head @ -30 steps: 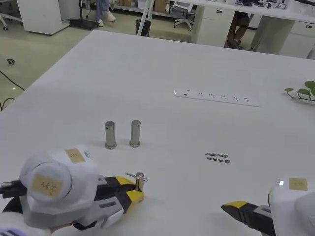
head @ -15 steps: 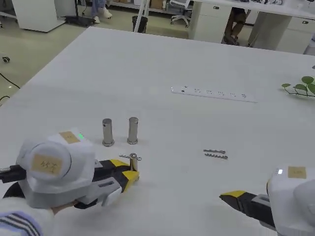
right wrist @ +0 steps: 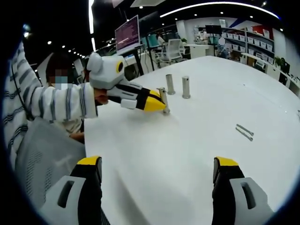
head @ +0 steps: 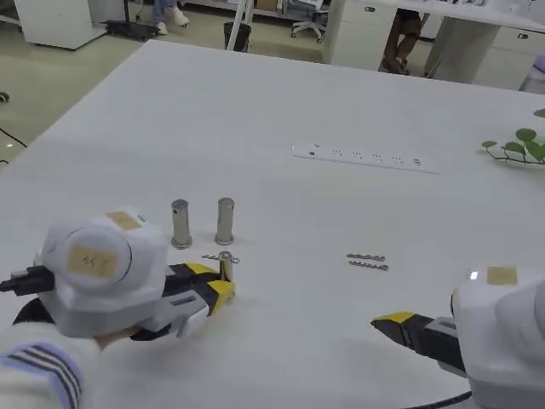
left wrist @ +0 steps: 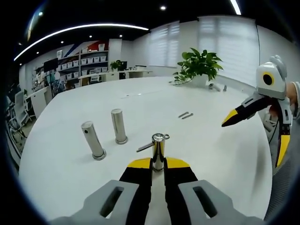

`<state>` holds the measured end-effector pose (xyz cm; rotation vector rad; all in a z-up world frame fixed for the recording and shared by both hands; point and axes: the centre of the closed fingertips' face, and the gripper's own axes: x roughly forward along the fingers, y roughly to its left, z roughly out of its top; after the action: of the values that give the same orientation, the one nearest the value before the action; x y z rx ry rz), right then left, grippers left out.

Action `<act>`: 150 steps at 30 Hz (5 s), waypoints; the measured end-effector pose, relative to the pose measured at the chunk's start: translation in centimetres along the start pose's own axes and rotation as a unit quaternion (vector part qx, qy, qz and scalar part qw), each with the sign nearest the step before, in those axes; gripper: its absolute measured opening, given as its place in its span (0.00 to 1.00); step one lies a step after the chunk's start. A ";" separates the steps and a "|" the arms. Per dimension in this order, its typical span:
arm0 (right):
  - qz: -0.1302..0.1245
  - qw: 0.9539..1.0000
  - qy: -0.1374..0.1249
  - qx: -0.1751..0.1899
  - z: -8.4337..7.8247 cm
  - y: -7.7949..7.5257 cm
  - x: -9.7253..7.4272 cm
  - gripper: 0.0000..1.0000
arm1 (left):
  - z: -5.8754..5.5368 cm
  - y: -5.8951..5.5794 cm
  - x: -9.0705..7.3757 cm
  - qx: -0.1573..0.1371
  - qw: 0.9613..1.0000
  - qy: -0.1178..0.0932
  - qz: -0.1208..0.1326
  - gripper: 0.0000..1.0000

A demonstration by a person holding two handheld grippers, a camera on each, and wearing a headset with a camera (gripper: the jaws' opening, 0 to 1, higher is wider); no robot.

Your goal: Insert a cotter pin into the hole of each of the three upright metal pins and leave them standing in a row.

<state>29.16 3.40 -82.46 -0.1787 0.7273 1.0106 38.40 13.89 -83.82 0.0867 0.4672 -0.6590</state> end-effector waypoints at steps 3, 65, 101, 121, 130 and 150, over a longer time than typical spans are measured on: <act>0.001 1.000 -0.001 -0.003 0.2 0.1 0.0 1.00 | -0.1 0.0 0.0 0.005 1.000 0.002 0.000 0.07; 0.000 1.000 0.007 -0.013 -0.2 0.3 -0.3 0.98 | -1.3 6.9 -3.8 0.004 0.996 0.025 0.087 0.28; -0.008 1.000 0.005 0.024 -1.7 -0.2 -0.1 0.95 | 2.4 10.7 1.1 -0.044 0.992 -0.002 0.116 0.21; -0.013 1.000 -0.003 0.027 -1.4 -0.5 -0.6 0.94 | 2.1 10.6 0.7 -0.074 0.986 0.000 0.148 0.11; -0.013 1.000 -0.005 0.025 -1.1 -0.6 -0.7 0.94 | 2.5 11.2 -0.4 -0.109 0.981 -0.007 0.158 0.10; -0.018 0.999 -0.032 0.019 1.0 -0.9 -1.1 0.94 | 6.4 9.3 -4.4 -0.073 0.990 -0.032 0.120 0.10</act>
<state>30.03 2.63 -81.19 -0.1252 0.6814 0.9630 43.46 22.32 -76.80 -0.0167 0.4337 -0.3896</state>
